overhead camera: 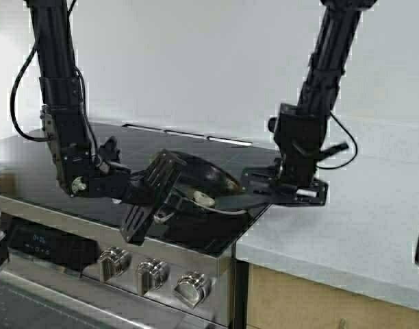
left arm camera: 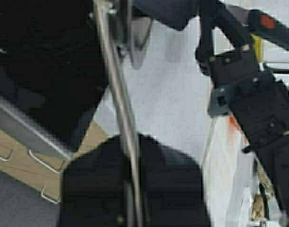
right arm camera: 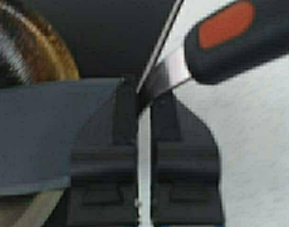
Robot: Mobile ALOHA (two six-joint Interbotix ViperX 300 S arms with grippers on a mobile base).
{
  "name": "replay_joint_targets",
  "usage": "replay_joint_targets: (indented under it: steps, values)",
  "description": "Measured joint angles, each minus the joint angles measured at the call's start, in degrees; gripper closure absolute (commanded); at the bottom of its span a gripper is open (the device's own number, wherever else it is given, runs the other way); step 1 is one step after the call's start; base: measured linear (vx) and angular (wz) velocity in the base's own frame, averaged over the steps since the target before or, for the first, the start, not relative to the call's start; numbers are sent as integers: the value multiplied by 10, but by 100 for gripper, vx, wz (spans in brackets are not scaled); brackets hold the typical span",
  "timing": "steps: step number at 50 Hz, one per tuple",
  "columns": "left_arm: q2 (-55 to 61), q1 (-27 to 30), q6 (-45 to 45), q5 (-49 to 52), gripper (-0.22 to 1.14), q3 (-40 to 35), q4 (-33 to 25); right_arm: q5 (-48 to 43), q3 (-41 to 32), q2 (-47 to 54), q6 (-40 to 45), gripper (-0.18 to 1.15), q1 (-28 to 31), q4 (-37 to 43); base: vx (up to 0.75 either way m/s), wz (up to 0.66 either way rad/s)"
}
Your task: Add oil to the pan and cook the shrimp and serve it
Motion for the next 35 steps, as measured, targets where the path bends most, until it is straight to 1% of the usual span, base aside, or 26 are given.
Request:
replay_joint_targets:
  steps: [3, 9, 24, 35]
  values:
    - [0, 0, 0, 3, 90, 0, 2, 5, -4, 7, 26, 88, 0, -29, 0, 0]
    - [-1, 2, 0, 4, 90, 0, 3, 28, -25, 18, 31, 88, -1, -54, 0, 0]
    - [0, 5, -1, 4, 90, 0, 9, 93, -79, 30, 32, 88, -1, -58, 0, 0]
    - [0, 5, -2, 5, 90, 0, 10, 115, -83, 18, 32, 88, -1, -47, 0, 0]
